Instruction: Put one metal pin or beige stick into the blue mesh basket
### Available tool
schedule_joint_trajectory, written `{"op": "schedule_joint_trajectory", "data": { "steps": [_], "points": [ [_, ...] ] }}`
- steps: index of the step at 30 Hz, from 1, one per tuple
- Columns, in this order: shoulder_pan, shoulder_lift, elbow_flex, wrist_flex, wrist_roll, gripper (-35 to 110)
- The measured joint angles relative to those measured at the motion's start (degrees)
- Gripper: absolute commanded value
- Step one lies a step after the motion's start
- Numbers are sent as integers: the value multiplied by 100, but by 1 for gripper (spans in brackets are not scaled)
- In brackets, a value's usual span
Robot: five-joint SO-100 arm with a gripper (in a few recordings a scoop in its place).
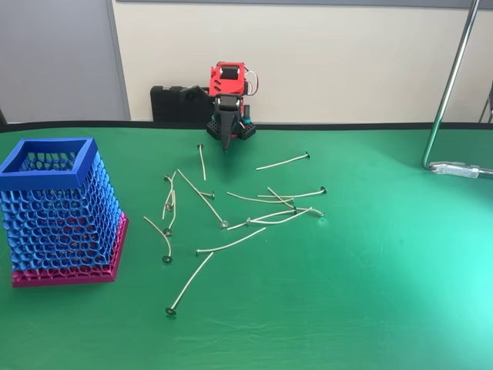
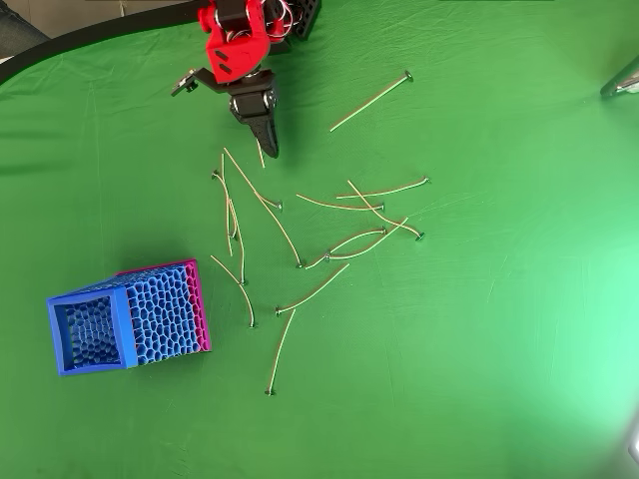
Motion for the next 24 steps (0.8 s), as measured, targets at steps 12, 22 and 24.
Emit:
{"op": "schedule_joint_trajectory", "data": {
  "steps": [12, 22, 24],
  "points": [
    [0, 0, 0, 105, 53, 1],
    [0, 0, 0, 105, 53, 1],
    [0, 0, 0, 105, 53, 1]
  ]
}}
